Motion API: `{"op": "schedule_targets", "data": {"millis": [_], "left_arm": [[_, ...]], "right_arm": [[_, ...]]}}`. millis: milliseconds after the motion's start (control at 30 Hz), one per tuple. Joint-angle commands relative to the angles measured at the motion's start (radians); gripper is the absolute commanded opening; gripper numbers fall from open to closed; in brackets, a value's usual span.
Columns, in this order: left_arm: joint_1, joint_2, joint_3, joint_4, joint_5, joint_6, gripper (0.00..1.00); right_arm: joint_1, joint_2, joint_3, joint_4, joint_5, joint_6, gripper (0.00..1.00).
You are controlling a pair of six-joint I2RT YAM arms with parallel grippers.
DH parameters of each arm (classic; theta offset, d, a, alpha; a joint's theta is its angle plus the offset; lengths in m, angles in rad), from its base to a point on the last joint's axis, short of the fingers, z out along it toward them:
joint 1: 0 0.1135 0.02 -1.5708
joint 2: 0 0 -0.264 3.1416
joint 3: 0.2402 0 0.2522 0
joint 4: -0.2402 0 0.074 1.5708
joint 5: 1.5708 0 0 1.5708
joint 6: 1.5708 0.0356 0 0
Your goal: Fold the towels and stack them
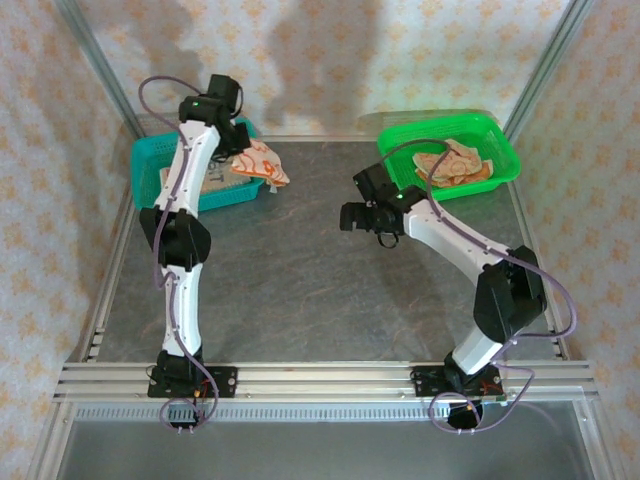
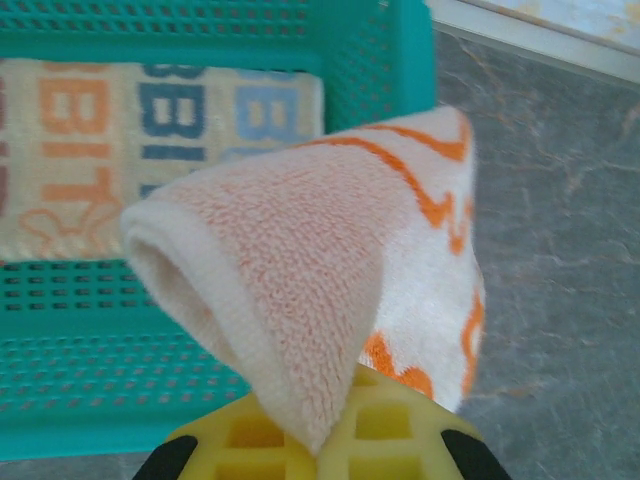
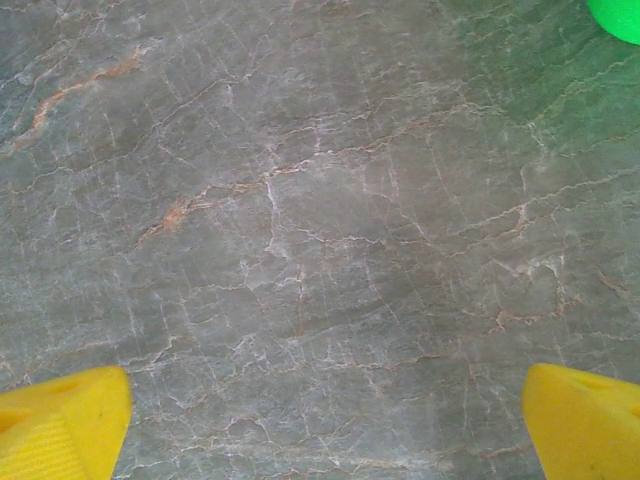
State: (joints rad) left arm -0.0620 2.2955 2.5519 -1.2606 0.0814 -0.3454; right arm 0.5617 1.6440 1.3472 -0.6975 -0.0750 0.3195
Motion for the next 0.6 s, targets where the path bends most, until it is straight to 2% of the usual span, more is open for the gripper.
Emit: {"op": "schedule_targets", "data": {"millis": [0, 200, 567], "left_arm": [[0.056, -0.025, 0.026, -0.026, 0.012, 0.05, 0.0], [0.13, 0.009, 0.004, 0.016, 0.026, 0.092, 0.0], [0.152, 0.079, 0.003, 0.13, 0.064, 0.069, 0.0]], "right_arm": [[-0.007, 0.024, 0.055, -0.055, -0.003, -0.027, 0.99], [-0.007, 0.052, 0.095, -0.107, -0.011, -0.04, 0.99], [-0.007, 0.044, 0.111, -0.173, 0.012, -0.038, 0.99]]}}
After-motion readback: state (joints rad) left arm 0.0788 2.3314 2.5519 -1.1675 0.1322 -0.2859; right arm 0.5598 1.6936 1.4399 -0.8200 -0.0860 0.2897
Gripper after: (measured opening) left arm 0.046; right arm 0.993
